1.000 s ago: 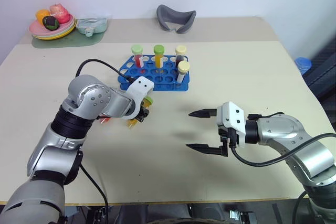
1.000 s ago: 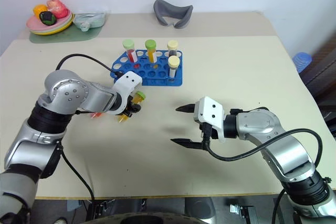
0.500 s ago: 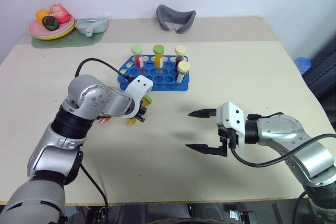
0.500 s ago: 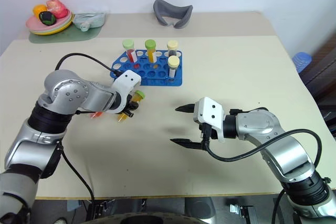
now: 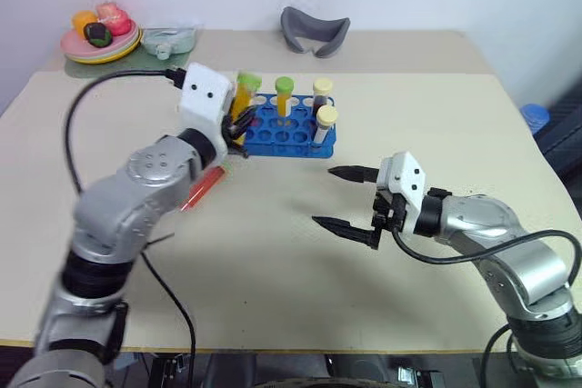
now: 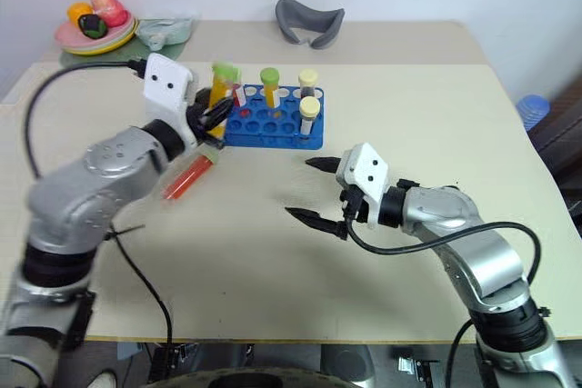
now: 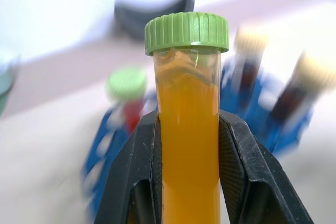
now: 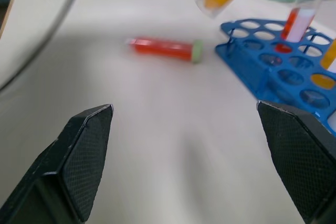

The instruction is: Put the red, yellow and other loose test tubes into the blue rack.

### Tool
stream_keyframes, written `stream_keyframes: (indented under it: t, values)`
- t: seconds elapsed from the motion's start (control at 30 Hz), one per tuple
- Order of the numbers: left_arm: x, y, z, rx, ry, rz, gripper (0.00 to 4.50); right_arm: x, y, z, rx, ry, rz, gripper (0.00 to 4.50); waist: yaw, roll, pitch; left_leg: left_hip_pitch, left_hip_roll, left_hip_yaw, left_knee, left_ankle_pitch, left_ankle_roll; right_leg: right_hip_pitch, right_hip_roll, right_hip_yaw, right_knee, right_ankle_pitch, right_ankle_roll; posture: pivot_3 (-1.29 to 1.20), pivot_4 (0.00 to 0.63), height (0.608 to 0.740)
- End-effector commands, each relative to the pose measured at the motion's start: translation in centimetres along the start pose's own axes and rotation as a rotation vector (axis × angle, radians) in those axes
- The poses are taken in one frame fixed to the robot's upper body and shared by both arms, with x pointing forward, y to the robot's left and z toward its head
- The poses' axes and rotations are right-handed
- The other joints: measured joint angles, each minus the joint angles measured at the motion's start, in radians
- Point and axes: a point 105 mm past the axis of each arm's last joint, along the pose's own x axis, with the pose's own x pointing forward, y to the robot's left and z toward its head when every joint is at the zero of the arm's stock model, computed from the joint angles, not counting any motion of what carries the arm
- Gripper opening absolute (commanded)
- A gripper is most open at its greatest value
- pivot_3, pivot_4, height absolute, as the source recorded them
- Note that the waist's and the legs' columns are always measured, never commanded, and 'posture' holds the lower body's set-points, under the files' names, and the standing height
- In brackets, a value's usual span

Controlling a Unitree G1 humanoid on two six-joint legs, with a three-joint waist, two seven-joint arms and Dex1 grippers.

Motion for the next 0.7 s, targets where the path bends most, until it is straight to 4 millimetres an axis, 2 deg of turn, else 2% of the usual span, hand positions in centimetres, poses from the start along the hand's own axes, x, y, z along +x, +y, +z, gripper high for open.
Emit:
stream_keyframes:
  t: [0.03,0.23,0.33,0.7]
  values:
    - [1.0,0.3,0.2,0.103,-0.155,0.075,0.82,-0.1,-0.8,-0.1,0.006,-0.015,-0.074,4.5,0.003,0.0,0.0,0.0,0.0,0.0,0.0,0.001,-0.002,0.0,0.0,0.0,0.0,0.0,0.0,0.0,0.15,0.74]
    - [2.8,-1.6,-1.6,0.126,-0.278,0.091,0.82,0.1,-0.8,-0.7,0.026,-0.02,-0.108,4.5,0.002,0.0,0.0,-0.001,0.0,0.0,0.0,-0.001,0.002,-0.001,0.0,0.0,0.0,0.0,0.0,0.0,0.15,0.74]
    - [3.3,-2.3,-1.6,0.113,-0.353,0.093,0.82,0.1,-0.8,-0.7,0.033,-0.025,-0.123,4.5,0.001,0.0,0.0,0.0,0.0,0.0,0.0,-0.002,0.003,-0.001,0.0,0.0,0.001,0.0,0.0,0.0,0.15,0.74]
    - [4.6,-2.6,-2.5,0.01,-0.458,0.147,0.82,-0.4,-1.0,-0.9,0.041,-0.029,-0.167,4.5,0.003,0.0,0.0,0.0,0.0,0.0,0.0,-0.002,0.004,-0.001,0.0,0.0,0.001,0.0,0.0,0.0,0.15,0.74]
